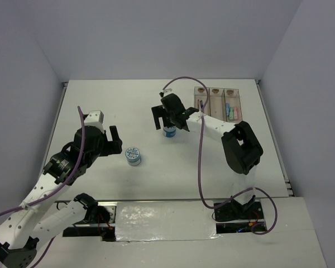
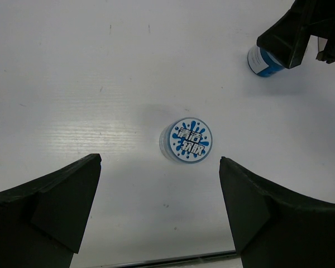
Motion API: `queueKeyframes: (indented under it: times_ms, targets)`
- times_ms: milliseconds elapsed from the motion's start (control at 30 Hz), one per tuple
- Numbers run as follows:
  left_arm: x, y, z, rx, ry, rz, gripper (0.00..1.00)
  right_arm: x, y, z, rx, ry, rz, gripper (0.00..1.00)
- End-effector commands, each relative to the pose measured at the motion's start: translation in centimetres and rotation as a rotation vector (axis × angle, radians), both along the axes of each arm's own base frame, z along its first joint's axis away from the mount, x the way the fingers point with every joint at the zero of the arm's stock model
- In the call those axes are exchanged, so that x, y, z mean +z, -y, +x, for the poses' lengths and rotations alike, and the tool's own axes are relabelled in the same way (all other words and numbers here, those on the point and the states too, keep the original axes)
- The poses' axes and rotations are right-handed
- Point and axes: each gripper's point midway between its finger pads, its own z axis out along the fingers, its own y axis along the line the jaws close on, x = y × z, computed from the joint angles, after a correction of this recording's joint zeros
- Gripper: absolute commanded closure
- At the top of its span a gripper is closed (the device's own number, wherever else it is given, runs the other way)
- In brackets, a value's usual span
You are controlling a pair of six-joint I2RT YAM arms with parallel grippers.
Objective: Sort the stationery into containers
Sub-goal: Pick up the stationery from the center of the board.
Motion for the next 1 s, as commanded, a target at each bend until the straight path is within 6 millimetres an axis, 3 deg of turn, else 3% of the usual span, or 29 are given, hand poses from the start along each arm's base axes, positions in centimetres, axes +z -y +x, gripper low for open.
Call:
queueKeyframes:
  times_ms: [0, 200, 567, 733, 967]
  targets:
    - [0.5, -0.1, 0.3, 0.001, 0.027, 0.0, 0.01, -2.2, 1.1, -0.5, -0.041, -0.016, -0.063, 0.0]
    - [0.6, 0.0, 0.3, -0.003, 0.029, -0.001, 0.01, 1.5, 0.8, -0.7, -0.022, 0.068, 0.014, 0.0]
    - [0.7, 0.1, 0.3, -0.007, 0.032, -0.005, 0.01, 2.0, 1.7, -0.2, -0.044, 0.097, -0.032, 0.0]
    - [0.6, 0.1, 0.3, -0.012, 0.03, -0.005, 0.01, 3.4, 2.0, 0.2, -0.047, 0.139, -0.034, 0.0]
    - [0.7, 0.1, 0.3, -0.012, 0.034, -0.007, 0.01, 0.3, 2.3, 1.7, -0.049, 0.077, -0.099, 0.01]
